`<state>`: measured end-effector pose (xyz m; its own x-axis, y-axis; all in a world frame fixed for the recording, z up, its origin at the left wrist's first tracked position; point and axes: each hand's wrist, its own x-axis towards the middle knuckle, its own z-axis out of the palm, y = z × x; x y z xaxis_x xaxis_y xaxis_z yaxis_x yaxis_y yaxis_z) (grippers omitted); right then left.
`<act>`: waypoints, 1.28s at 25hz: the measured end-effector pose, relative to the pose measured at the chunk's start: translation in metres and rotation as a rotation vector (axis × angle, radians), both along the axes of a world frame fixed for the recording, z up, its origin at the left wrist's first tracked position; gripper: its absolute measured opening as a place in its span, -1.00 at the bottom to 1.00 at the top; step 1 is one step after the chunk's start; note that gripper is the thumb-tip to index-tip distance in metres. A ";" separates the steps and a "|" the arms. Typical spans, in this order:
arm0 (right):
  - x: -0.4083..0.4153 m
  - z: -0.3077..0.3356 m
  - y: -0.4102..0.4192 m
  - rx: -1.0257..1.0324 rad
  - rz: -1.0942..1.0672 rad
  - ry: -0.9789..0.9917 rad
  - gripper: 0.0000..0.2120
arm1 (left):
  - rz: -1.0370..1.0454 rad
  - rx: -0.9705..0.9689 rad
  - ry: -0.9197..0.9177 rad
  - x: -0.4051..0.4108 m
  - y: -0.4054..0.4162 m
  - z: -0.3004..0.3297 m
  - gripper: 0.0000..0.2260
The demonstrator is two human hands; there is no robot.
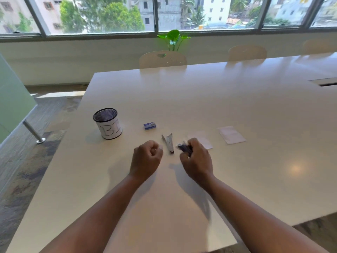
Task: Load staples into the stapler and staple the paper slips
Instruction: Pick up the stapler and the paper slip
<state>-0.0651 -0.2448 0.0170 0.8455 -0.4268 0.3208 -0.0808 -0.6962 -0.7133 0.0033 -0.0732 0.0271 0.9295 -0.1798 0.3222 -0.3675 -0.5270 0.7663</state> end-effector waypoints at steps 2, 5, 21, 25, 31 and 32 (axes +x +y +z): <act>-0.002 0.005 -0.029 0.000 -0.096 0.034 -0.84 | -0.146 0.040 -0.056 -0.005 -0.032 0.010 -0.80; -0.001 0.006 -0.068 -0.001 -0.192 0.112 -0.83 | -0.344 0.167 -0.075 0.001 -0.077 0.021 -0.97; 0.014 -0.003 -0.106 0.123 -0.245 0.305 -0.76 | -0.359 0.833 0.232 0.076 -0.165 0.040 -0.48; 0.012 -0.005 -0.107 0.098 -0.227 0.238 -0.68 | -0.350 0.678 0.182 0.066 -0.157 0.042 -0.87; 0.011 0.002 -0.094 0.596 -0.206 0.027 -0.77 | -0.228 0.209 0.147 0.045 -0.111 0.049 -0.88; 0.013 0.006 -0.085 0.746 -0.154 -0.005 -0.77 | -0.205 0.132 0.167 0.043 -0.100 0.052 -0.89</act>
<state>-0.0525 -0.3303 0.0233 0.7581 -0.6450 -0.0956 -0.1340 -0.0106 -0.9909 0.0463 -0.1733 0.0790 0.9076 -0.3993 0.1296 -0.3514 -0.5536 0.7550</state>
